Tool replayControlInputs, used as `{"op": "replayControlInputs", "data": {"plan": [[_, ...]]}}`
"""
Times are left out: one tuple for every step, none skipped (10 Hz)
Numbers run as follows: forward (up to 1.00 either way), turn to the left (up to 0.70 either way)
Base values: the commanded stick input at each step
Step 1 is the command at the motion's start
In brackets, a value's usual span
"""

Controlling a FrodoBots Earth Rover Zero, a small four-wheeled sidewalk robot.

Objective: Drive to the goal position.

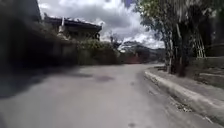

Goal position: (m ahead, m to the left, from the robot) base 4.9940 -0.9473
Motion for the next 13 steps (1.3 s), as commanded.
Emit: {"op": "replayControlInputs", "data": {"plan": [[1.0,0.0],[1.0,0.0],[1.0,0.0],[1.0,0.0],[1.0,0.0],[1.0,-0.02],[1.0,-0.35],[1.0,-0.4],[1.0,-0.4],[1.0,-0.32],[1.0,-0.18],[1.0,-0.05],[1.0,-0.02]]}}
